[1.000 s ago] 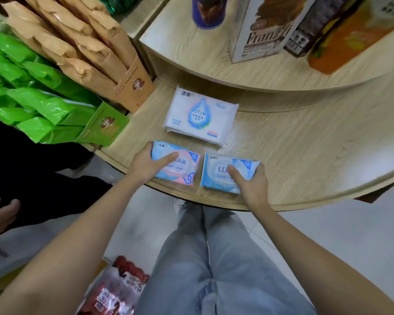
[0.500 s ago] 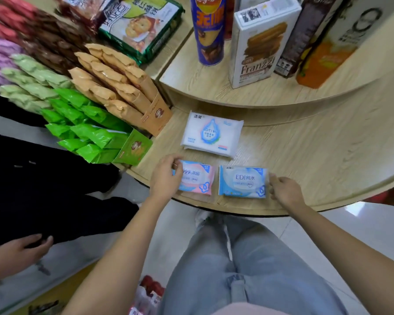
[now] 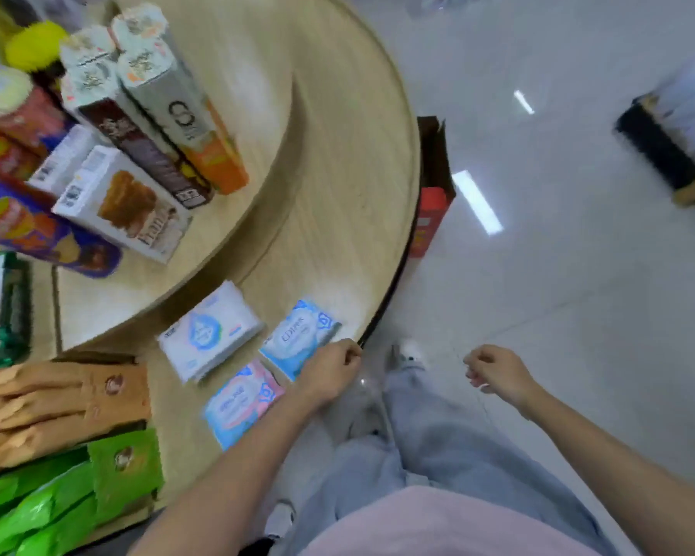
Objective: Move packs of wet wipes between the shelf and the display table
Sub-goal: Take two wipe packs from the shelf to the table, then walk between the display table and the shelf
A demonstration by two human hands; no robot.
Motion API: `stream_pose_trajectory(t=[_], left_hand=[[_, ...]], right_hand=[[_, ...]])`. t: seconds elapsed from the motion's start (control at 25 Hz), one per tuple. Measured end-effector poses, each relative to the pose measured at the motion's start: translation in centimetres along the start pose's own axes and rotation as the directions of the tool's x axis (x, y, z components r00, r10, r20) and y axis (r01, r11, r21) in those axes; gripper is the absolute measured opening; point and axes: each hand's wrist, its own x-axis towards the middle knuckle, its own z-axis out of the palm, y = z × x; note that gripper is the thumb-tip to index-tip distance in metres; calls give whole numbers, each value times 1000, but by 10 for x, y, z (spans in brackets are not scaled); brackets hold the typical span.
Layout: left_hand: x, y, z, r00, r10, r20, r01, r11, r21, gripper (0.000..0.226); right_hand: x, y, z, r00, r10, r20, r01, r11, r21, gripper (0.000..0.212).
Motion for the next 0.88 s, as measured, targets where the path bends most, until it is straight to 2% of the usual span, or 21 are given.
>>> stream_pose_trajectory(t=[0.12, 0.24, 0.36, 0.48, 0.6, 0.76, 0.88], left_hand=[[38, 81, 22, 985, 166, 47, -170, 981, 95, 25], [66, 163, 61, 923, 338, 183, -367, 915, 165, 23], [88, 231, 109, 863, 395, 314, -473, 850, 232, 20], [109, 290, 160, 822, 356, 445, -510, 808, 295, 21], [127, 330, 193, 829, 289, 478, -485, 798, 357, 21], [158, 378, 221, 857, 228, 462, -428, 813, 394, 19], [187, 420, 240, 859, 202, 471, -415, 813, 408, 18]], right_hand=[[-35, 86, -40, 971, 188, -150, -163, 973, 163, 14], [-61, 158, -75, 908, 355, -223, -277, 907, 318, 14], [-75, 210, -105, 843, 473, -257, -316, 821, 476, 13], [-72, 241, -153, 792, 550, -265, -308, 736, 603, 14], [-54, 252, -212, 798, 525, -296, -257, 741, 621, 16], [-21, 247, -315, 810, 445, -383, -114, 759, 641, 15], [9, 244, -384, 788, 396, -470, 11, 755, 655, 17]])
